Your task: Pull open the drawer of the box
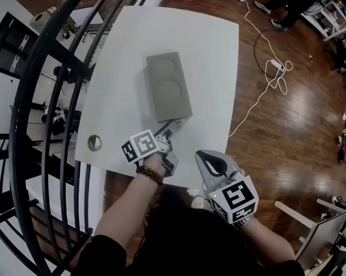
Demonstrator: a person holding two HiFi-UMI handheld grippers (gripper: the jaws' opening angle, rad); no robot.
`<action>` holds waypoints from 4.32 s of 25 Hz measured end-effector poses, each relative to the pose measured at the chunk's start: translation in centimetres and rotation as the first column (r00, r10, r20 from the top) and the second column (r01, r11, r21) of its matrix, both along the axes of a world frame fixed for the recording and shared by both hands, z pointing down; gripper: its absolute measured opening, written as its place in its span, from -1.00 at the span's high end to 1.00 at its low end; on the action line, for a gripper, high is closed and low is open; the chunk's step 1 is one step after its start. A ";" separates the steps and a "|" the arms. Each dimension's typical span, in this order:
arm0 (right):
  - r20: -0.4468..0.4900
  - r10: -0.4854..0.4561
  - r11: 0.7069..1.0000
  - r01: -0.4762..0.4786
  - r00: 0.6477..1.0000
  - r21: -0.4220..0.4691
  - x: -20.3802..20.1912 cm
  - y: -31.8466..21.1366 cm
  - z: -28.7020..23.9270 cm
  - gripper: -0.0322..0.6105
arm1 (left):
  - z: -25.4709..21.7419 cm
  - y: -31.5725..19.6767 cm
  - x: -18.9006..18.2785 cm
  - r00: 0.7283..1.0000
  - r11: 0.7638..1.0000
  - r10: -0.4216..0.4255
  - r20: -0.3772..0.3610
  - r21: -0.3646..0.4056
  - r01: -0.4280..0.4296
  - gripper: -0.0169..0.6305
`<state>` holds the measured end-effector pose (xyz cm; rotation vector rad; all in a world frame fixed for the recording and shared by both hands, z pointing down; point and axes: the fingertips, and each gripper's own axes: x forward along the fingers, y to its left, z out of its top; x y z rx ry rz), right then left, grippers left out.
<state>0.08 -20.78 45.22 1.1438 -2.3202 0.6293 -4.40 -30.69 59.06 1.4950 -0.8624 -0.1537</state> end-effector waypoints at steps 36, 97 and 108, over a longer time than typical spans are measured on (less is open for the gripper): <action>0.001 -0.052 0.997 0.052 0.999 0.050 0.8 2.8 -1.1 0.92 | 0.2 5.2 1.2 1.000 1.000 0.014 0.003 -0.003 -0.014 0.74; 0.021 -0.132 0.982 0.128 0.991 0.137 2.8 13.7 -2.5 0.92 | 1.0 18.0 2.2 0.998 1.000 -0.024 0.058 0.003 0.023 0.74; 0.012 -0.130 0.982 0.127 0.991 0.137 3.1 14.4 -2.5 0.92 | 1.5 17.8 1.8 0.998 0.999 -0.043 0.051 -0.011 0.044 0.74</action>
